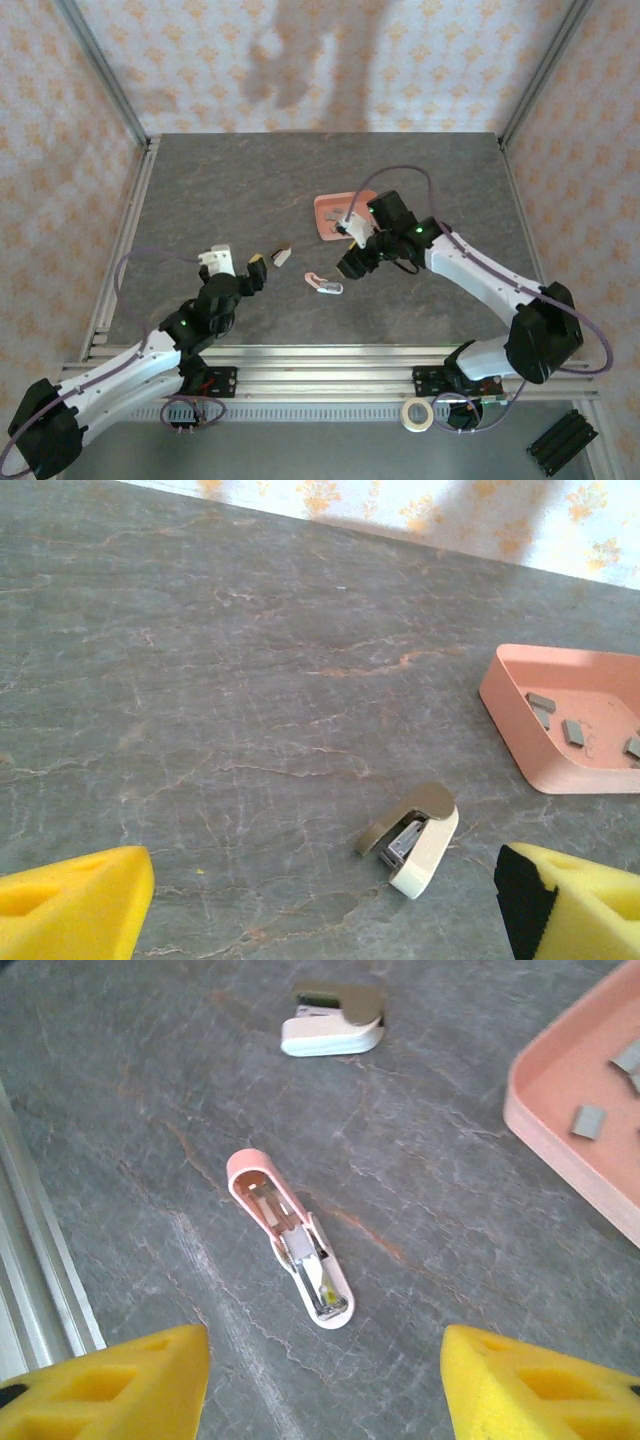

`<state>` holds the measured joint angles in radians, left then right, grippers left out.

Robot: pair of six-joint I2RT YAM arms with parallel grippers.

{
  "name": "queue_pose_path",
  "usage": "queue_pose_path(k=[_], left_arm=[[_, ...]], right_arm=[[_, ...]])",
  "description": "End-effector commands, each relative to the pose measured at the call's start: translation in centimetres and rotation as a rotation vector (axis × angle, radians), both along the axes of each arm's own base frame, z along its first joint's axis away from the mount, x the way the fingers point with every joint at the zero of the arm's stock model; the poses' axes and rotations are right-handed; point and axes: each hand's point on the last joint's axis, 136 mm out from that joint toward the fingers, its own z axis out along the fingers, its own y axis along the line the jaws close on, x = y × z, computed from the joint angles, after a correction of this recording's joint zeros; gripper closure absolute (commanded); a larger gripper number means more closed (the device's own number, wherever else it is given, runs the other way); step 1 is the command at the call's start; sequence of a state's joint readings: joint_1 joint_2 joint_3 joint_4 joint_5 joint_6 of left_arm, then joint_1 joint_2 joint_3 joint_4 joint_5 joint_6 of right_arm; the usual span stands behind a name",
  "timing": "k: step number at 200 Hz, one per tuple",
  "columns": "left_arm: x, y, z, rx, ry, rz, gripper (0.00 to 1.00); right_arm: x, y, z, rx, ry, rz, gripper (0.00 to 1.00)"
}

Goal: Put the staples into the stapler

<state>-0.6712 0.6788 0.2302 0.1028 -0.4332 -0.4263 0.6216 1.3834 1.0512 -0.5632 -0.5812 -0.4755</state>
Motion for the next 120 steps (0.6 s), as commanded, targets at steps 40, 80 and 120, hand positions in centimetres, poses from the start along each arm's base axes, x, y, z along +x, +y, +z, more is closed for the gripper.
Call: queue_pose_path(k=[40,80,120], left_arm=[[0.3,0.7,0.8,-0.033,-0.063,0.044,0.1],[0.4,-0.3,0.9,-0.039,-0.079,-0.013,0.1],[0.4,-0.1,0.8,-0.03,-0.077,-0.004,0.1]], right_arm=[[-1.3,3.8,-2.7,-0.145,-0.043,0.272,0.38],[-1.2,5.3,-4.6,-0.184,-0.066,0.387,0.38],[-0.9,6.1,-6.4,-0.21,-0.046,0.439,0.38]])
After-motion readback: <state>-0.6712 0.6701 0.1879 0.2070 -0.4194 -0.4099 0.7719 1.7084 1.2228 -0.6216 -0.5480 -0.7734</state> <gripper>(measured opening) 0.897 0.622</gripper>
